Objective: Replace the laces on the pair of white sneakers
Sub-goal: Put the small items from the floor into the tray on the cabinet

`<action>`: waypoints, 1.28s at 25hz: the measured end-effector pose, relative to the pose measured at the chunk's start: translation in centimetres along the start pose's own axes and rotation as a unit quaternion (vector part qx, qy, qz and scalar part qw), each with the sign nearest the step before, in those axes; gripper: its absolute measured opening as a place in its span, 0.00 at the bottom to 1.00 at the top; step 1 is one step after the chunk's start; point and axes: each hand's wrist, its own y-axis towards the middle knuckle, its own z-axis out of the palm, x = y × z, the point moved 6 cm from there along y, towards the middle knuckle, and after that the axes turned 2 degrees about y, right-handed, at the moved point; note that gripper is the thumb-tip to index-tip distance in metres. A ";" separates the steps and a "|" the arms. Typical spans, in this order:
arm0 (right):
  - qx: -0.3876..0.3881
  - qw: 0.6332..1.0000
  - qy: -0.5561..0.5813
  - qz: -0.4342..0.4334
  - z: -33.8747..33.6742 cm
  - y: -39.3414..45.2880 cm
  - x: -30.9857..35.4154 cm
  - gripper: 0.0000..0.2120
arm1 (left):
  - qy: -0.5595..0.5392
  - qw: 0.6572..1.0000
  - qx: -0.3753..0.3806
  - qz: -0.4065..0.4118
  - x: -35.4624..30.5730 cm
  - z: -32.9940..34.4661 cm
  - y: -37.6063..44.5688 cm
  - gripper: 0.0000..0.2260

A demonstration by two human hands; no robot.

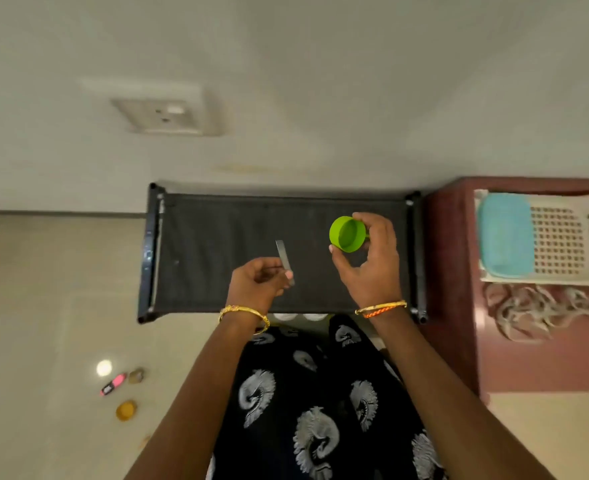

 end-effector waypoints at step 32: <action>-0.218 0.928 -0.025 0.300 -29.6 2.9 -29.1 0.25 | 0.510 0.848 0.088 0.113 -9.7 50.1 7.3 0.11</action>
